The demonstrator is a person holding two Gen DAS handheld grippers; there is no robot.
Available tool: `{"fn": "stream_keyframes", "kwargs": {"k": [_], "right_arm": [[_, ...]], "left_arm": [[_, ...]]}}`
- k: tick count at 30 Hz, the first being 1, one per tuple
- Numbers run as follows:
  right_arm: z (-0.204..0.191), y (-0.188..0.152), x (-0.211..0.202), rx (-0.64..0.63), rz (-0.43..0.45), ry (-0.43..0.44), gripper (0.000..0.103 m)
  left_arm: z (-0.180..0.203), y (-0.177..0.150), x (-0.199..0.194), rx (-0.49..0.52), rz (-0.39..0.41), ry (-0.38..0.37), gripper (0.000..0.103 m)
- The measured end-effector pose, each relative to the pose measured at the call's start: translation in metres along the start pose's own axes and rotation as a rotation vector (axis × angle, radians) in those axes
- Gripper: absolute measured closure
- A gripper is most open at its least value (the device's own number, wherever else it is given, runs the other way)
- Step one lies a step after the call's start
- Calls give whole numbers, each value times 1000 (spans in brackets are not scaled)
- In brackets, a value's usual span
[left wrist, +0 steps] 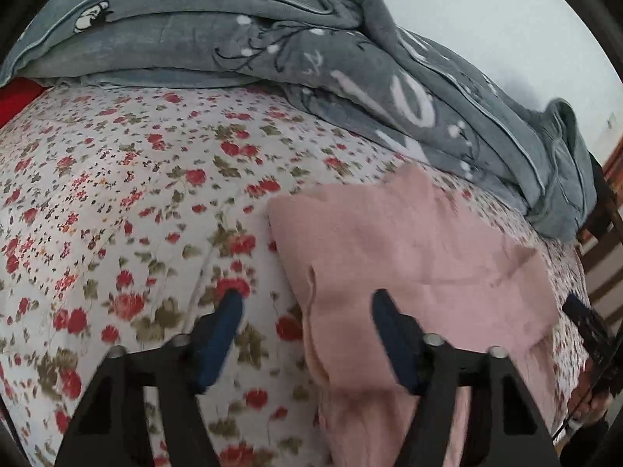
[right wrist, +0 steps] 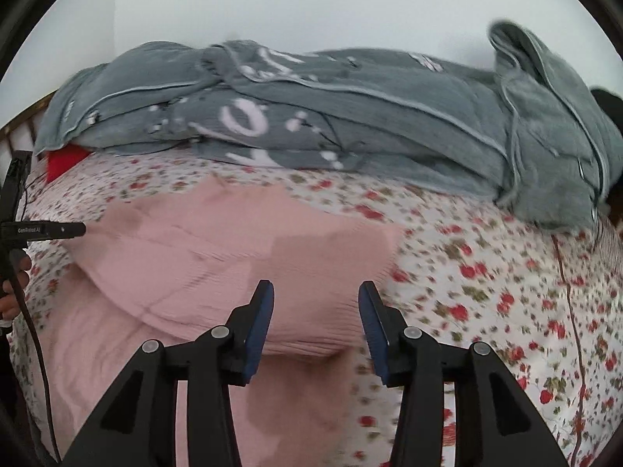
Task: Fold small clothes
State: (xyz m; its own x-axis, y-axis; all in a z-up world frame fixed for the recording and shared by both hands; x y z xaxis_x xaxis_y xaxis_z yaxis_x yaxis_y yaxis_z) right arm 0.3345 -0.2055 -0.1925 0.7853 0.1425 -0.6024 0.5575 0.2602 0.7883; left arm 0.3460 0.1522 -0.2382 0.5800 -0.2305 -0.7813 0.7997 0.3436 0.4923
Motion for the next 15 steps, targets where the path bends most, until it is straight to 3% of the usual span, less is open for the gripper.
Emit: {"fn": "stream_keyframes", "kwargs": {"k": [4,6,11,15], "right_arm": [[14,-9,13,44,-20,19,58],[18,-11,17,71,-16,47,58],[19,-13,33,115,-28,82,54],[19,-8,29,122,-3,79,54]], "left_arm": [[16,-3,3,67,-48,-46,83],[24,-1,-3,114,-12,-45,97],[36,18,-26,105,53,-135,97],[39,37,-29,91,88,-143,97]]}}
Point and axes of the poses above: each gripper's, at about its wrist camera, not at the fingertips, and x roughly the way its jaws point, z to its right, y to its top, the point moved 7 cm from there along x, roughly the way its jaws point, and after that the axes turned 9 degrees about -x, right-handed, at the moved point
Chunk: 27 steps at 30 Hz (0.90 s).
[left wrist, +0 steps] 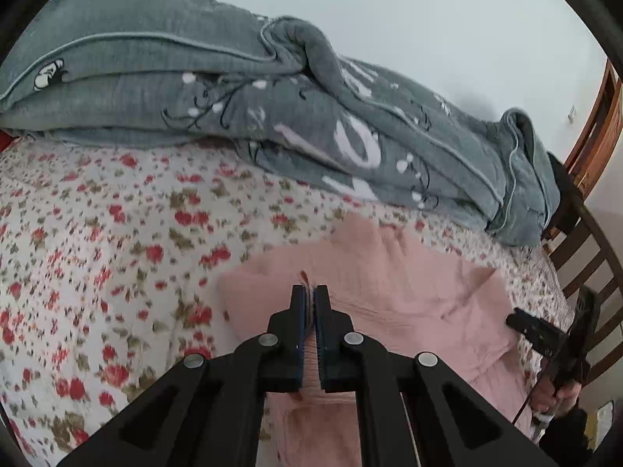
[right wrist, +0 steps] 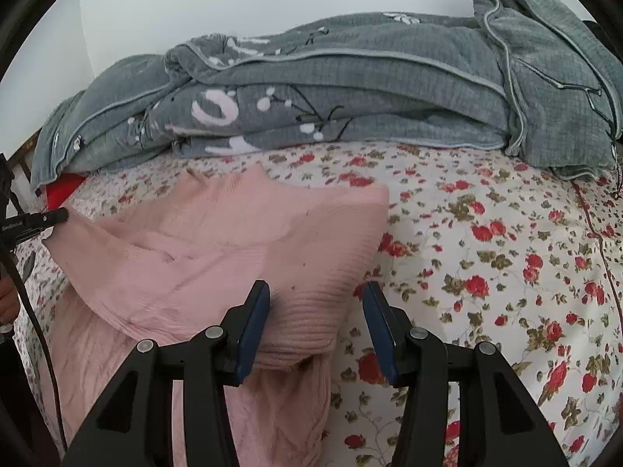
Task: Fold small clothes
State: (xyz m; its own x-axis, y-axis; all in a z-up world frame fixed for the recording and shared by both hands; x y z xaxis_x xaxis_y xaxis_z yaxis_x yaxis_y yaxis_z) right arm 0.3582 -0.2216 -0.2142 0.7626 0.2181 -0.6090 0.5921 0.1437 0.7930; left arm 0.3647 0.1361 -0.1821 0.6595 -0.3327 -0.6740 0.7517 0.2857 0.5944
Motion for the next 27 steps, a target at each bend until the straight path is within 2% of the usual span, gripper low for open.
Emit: {"fn": "stream_keyframes", "kwargs": {"k": [3,5,7,9,13,14,16,17,19,22,27], "right_arm": [[1,8,-8,-15,31,-29,54],[1,10,-8,-15,35,-26,52],[0,6,0,-22,6,-20,51],[-1,1,7,-32,-19,-27,51],[4,-10,29,-9,-124,-45,49],[5,-10,31,4,-129,-39,49],[7,-10,29,15,-134,-41,49],[8,-9,24,21,-127,-42,49],[10,-8,7,51,-93,-50,49],[8,-14,-24,87,-53,-43,49],[1,-30,-74,57,-7,-86,49]], "left_arm": [[-1,12,-1,-10,34,-18,97],[-6,13,5,-3,48,7,97],[-18,4,23,-7,4,49,97],[-33,-11,46,-31,-74,104,97],[-42,-24,53,-32,-89,138,93],[-42,-24,51,-37,-94,141,89],[-42,-24,46,-35,-99,169,51],[-41,-25,41,-28,-87,180,42],[-37,-29,28,1,-61,186,40],[-30,-40,14,20,-72,176,40],[-18,-66,-14,11,-65,165,40]]}}
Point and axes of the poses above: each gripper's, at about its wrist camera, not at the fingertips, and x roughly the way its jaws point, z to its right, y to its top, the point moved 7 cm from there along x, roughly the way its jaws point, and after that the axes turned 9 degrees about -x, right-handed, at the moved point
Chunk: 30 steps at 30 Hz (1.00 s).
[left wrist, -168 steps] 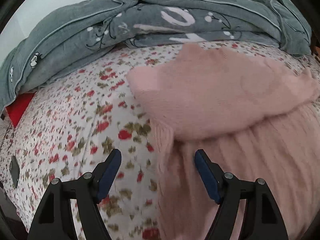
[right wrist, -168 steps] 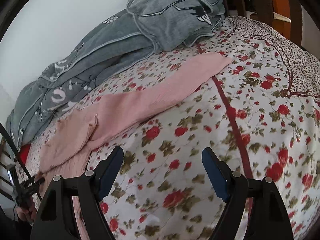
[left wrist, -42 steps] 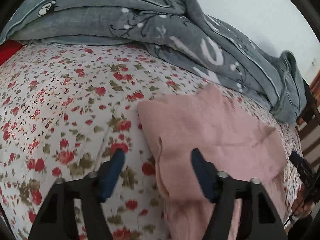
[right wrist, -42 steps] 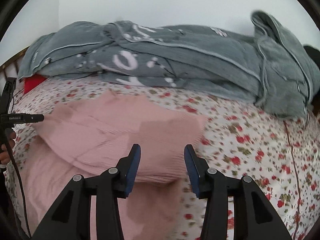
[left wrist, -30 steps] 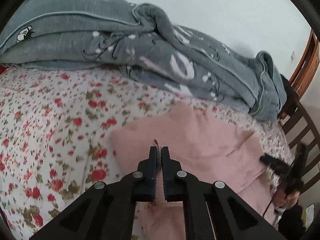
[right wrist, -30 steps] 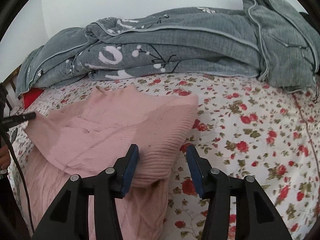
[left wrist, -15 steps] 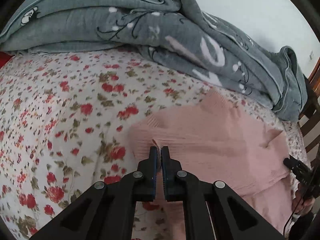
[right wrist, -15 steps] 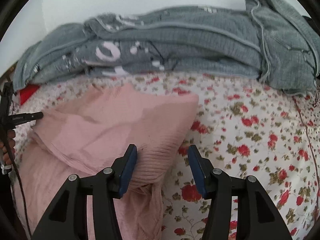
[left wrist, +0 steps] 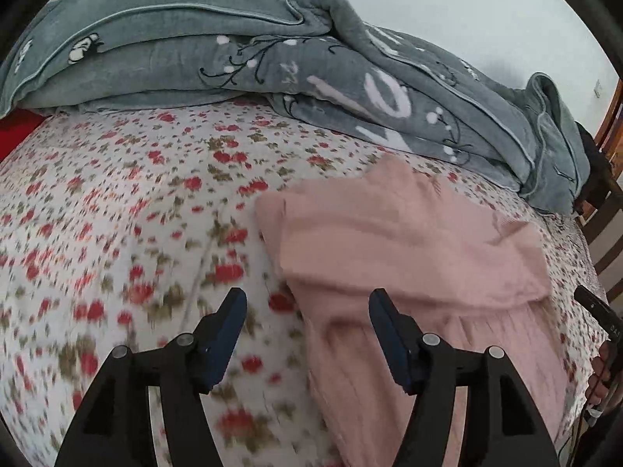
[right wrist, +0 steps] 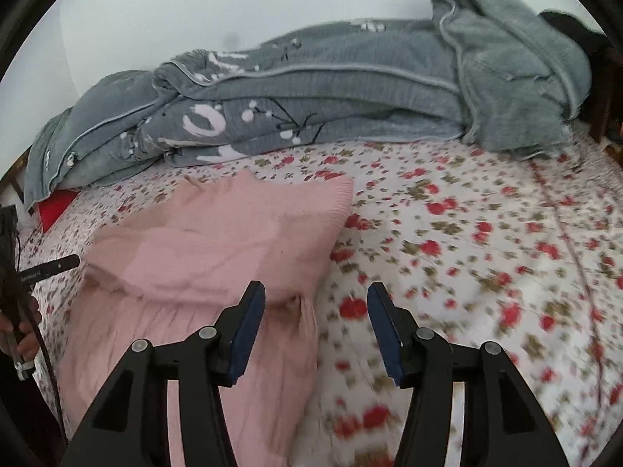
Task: Fold small clothes
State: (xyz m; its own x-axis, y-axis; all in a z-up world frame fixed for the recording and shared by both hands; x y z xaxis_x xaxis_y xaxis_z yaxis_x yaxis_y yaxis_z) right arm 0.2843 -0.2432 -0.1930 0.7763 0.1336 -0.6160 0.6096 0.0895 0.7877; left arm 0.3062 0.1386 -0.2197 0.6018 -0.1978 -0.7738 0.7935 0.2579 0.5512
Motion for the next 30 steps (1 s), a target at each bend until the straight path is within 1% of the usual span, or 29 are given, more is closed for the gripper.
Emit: {"fn": "stream_keyframes", "kwargs": {"k": [3,6,8,9,12,16,20,23,25,26,28,30], "right_arm": [[-5,-16,-26,-5,-3,7,49],[-5,-36,-45,25,-3,6,49],[-10,-52,-54,49,-8,57,49],[-13,-63,-58,56,-26,75,49],[-22,-90,-62,54,-65,106,49],[-40,-129,-73,52,-91,139,49],[-51,-160,-84,59,-101,160,49],[-58,-179,-88,58,-121,163,49],[-63,-189,-88,57,-132,169,53],[-66,-194,-87,57,-141,183,55],[-74,-204,-84,57,-166,209,63],[-79,-210,-80,62,-187,220,67]], "left_arm": [[2,-17,-17,-6,17,-6,40],[3,-34,-32,-20,20,-31,40],[2,-47,-41,-20,19,-35,40],[2,-56,-46,-18,16,-35,40],[3,-81,-59,-21,-11,-75,40],[4,-117,-69,-15,-50,-115,40],[7,-157,-77,39,-75,-86,40],[8,-184,-81,61,-110,-90,39],[9,-200,-82,69,-137,-110,39],[9,-209,-81,60,-153,-117,39],[9,-220,-78,45,-175,-123,39],[7,-229,-73,12,-183,-125,39]]}}
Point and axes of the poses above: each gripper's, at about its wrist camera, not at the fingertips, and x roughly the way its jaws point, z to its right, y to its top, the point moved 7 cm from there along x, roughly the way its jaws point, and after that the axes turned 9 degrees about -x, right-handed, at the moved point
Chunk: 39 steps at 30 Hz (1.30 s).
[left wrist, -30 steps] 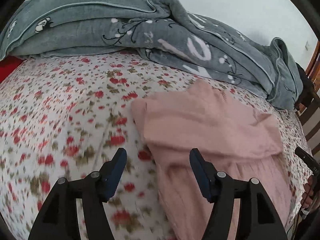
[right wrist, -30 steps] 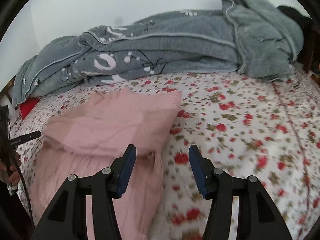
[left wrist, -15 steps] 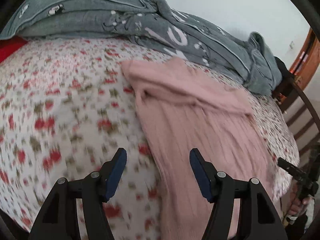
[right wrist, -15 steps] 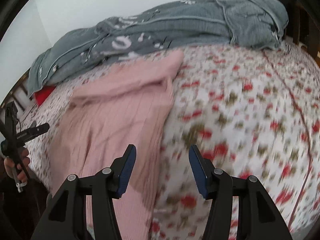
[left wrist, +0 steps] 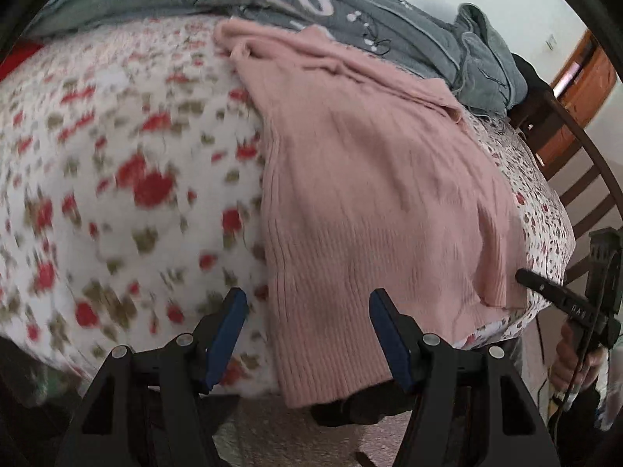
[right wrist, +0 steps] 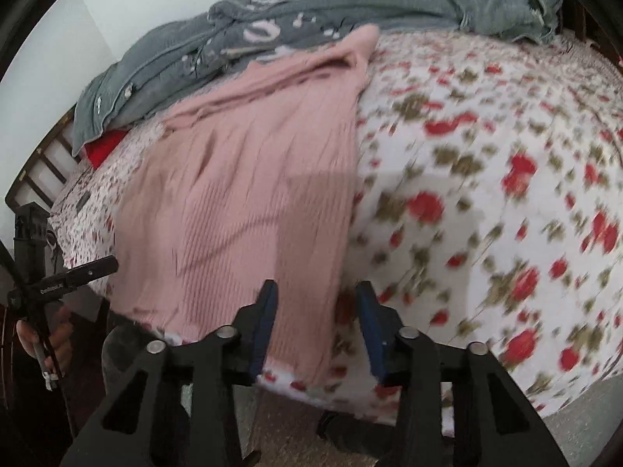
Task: Fold small clothes
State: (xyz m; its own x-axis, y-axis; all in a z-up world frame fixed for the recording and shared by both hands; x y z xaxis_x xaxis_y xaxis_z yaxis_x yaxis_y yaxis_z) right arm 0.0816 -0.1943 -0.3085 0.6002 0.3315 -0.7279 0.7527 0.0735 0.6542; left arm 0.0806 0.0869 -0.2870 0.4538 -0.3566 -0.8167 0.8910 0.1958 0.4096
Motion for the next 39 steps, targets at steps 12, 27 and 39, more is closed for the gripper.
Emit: {"fn": "stream_keyframes", "kwargs": {"k": [12,27,39], "right_arm": [[-20,4,-17,-61,66,-15,98],[3,1,-56,54,135,10,98],[-1,-5,-37,28,48,1,94]], "left_arm": [[2,-1,-6,21,5,49,96],[-29,4,-67,-107,107,-59,96],[-20,-2,-75,-52,112,-31,92]]}}
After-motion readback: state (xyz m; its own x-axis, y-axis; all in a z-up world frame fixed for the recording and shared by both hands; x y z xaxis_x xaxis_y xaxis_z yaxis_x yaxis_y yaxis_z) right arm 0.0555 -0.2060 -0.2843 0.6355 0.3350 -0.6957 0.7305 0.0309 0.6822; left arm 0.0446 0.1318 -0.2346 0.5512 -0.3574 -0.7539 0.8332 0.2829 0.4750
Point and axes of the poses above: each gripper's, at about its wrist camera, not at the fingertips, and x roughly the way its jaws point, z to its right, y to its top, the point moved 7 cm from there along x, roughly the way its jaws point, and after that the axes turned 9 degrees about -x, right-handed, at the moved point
